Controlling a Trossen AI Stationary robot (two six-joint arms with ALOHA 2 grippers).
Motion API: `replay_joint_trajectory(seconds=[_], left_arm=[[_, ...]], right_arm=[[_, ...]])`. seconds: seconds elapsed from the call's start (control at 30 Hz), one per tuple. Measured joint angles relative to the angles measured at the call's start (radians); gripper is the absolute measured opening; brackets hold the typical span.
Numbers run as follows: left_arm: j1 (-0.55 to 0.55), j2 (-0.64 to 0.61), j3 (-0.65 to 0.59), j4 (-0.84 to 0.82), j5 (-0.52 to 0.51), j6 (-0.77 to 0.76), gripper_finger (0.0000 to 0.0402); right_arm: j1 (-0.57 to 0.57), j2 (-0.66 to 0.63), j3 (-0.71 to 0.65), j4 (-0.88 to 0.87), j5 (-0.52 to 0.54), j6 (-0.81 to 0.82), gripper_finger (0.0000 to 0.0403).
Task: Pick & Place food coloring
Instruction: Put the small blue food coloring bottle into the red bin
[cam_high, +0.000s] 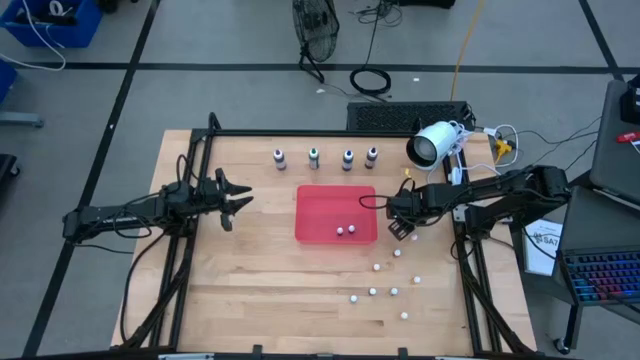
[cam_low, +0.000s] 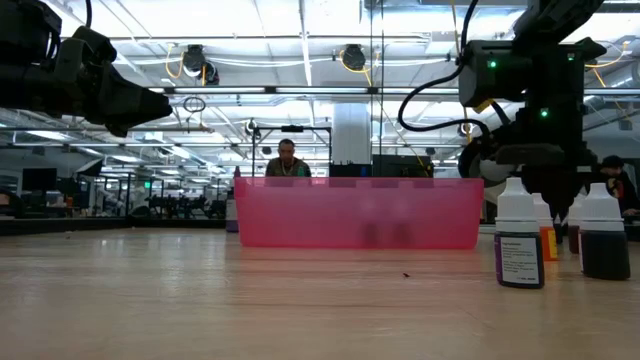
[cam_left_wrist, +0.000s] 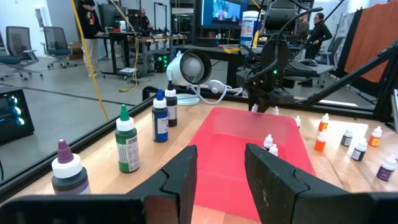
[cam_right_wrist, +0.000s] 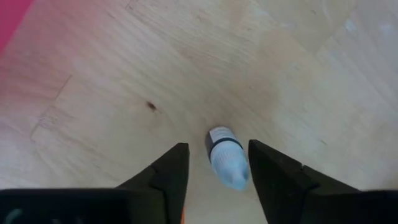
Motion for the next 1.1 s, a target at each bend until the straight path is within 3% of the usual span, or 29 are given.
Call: replay_joint_trajectory(seconds=[0.27, 0.5, 0.83, 1.1], left_arm=[[0.000, 0.000, 0.000, 0.000, 0.000, 0.000, 0.0136], [0.000, 0.000, 0.000, 0.000, 0.000, 0.000, 0.0136], [0.000, 0.000, 0.000, 0.000, 0.000, 0.000, 0.0136], [0.000, 0.000, 0.000, 0.000, 0.000, 0.000, 0.0136]], right_arm=[[0.000, 0.000, 0.000, 0.004, 0.051, -0.062, 0.0047], [0.005, 0.001, 0.057, 0.003, 0.049, -0.121, 0.0042], [0.040, 0.032, 0.454, -0.124, 0.191, -0.274, 0.0042], [0.045, 0.263, 0.805, -0.144, 0.185, -0.492, 0.0042]])
